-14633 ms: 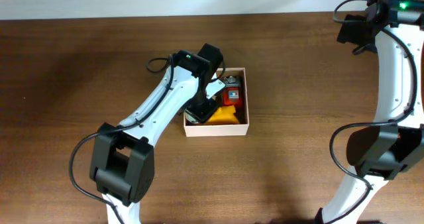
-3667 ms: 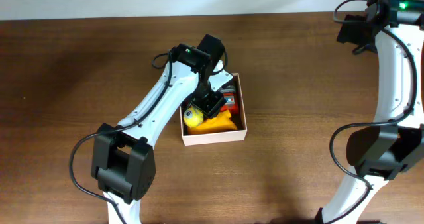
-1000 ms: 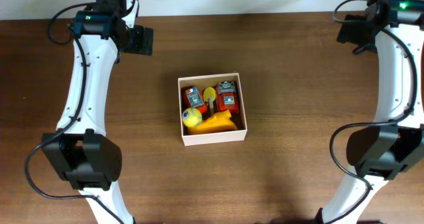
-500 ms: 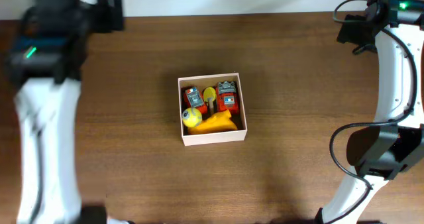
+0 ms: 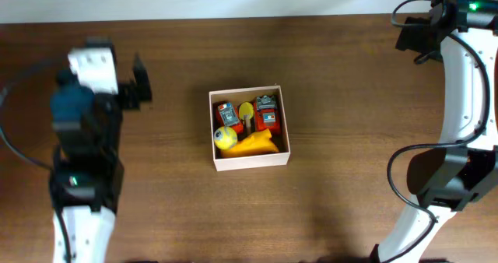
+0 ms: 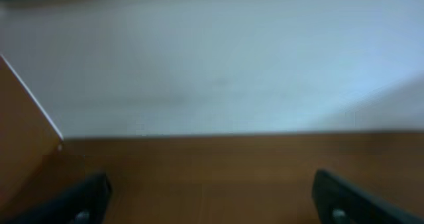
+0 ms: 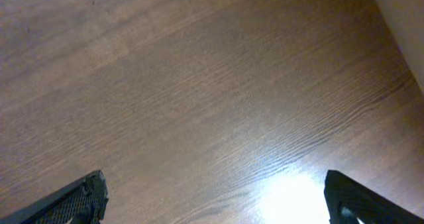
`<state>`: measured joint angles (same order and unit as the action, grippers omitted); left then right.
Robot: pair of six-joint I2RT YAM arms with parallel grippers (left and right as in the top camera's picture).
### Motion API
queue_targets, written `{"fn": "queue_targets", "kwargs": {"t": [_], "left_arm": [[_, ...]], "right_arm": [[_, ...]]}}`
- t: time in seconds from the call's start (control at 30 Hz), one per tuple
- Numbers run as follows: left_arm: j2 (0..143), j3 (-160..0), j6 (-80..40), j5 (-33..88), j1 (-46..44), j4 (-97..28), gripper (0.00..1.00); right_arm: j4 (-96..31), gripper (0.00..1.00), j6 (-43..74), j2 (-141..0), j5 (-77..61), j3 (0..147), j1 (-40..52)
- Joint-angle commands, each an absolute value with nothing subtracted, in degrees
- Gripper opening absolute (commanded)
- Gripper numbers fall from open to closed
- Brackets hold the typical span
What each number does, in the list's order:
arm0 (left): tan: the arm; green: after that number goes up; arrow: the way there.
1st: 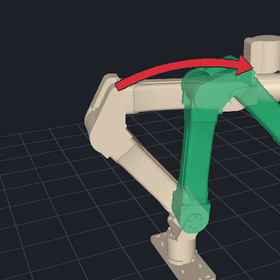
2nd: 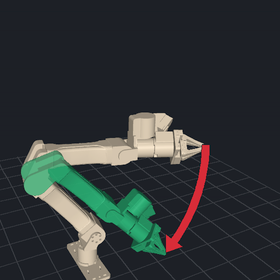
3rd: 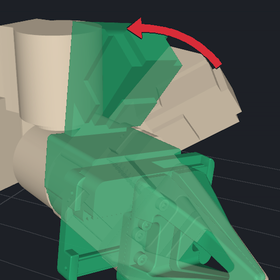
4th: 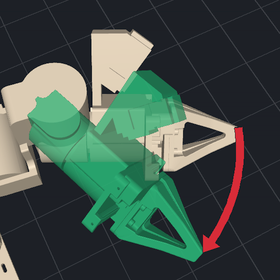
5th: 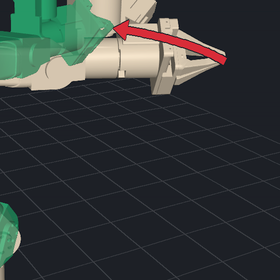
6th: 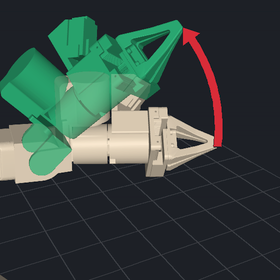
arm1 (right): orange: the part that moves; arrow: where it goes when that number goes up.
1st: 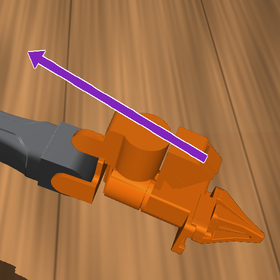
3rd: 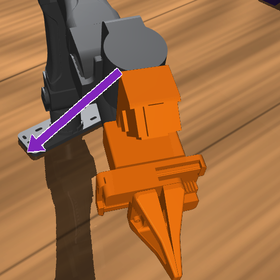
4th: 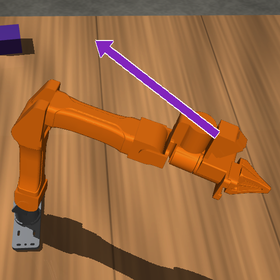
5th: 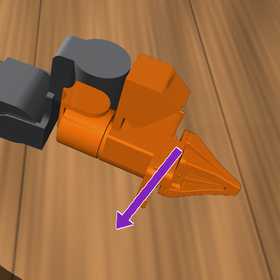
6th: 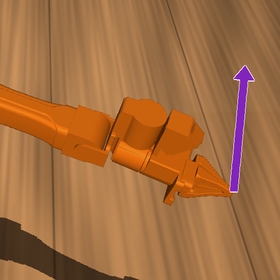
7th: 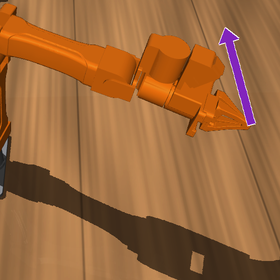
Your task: Pack container
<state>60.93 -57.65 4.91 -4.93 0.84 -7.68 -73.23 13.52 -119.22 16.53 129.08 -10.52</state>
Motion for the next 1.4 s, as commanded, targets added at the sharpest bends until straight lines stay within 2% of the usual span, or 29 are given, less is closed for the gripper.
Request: {"fn": "queue_targets", "kwargs": {"t": [0.0,0.37,0.57,0.83,1.27,1.37], "left_arm": [[50.92,-46.11,5.43,-2.76,0.93,-2.0,0.99],[27.2,-16.23,5.41,-0.82,0.93,13.19,0.99],[17.1,-6.79,5.41,-0.82,1.08,15.14,0.99],[11.14,-2.81,5.41,-0.8,2.79,11.05,0.99],[0.27,-2.48,5.41,-0.78,2.79,-8.93,0.99],[0.3,-2.48,5.41,-0.78,2.79,-9.02,0.99]], "right_arm": [[-73.1,0.99,14.0,-118.76,16.67,128.79,-10.57],[-73.1,0.99,14.0,-118.76,16.67,128.79,-10.57],[-73.1,0.99,14.0,-118.76,16.67,128.79,-10.57],[-73.1,0.99,13.98,-118.76,16.67,128.79,-10.57],[-73.1,0.98,13.98,-118.76,16.67,128.79,-10.57],[-73.1,0.99,14.0,-118.76,16.67,128.79,-10.57]]}}
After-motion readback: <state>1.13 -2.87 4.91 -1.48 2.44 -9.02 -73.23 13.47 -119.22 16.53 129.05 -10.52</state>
